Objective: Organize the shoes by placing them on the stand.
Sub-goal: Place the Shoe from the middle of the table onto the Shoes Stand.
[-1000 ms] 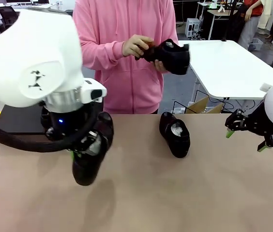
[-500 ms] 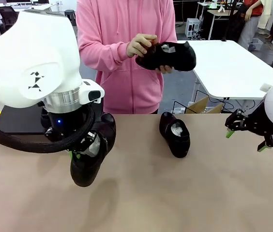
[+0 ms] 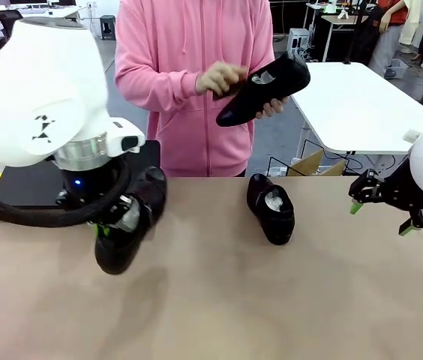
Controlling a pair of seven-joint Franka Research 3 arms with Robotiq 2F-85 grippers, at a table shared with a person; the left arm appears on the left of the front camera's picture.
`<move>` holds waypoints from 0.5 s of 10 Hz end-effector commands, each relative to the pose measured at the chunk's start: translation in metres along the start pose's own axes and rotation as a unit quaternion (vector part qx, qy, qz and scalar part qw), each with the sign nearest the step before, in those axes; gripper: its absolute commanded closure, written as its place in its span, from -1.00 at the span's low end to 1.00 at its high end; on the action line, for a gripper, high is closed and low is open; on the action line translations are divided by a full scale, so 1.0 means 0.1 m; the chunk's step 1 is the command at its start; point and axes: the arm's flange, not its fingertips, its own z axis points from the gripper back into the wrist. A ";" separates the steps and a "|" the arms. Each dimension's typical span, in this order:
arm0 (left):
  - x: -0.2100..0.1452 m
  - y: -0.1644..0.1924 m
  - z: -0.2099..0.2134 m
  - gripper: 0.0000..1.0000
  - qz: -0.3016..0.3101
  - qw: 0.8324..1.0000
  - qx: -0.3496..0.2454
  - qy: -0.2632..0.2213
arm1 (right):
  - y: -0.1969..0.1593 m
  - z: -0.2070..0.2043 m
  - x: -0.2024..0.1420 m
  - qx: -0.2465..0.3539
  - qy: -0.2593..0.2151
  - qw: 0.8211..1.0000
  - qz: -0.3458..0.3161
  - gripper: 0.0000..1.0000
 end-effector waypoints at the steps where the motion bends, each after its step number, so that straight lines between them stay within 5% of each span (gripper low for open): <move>1: 0.23 0.24 -0.09 1.00 -0.002 0.999 0.014 -0.051 | 0.00 0.00 0.02 0.009 0.000 1.000 0.006 -1.00; 5: 0.72 0.45 -0.04 1.00 0.034 0.989 0.012 -0.142 | 0.00 0.00 0.02 0.009 0.000 1.000 0.006 -1.00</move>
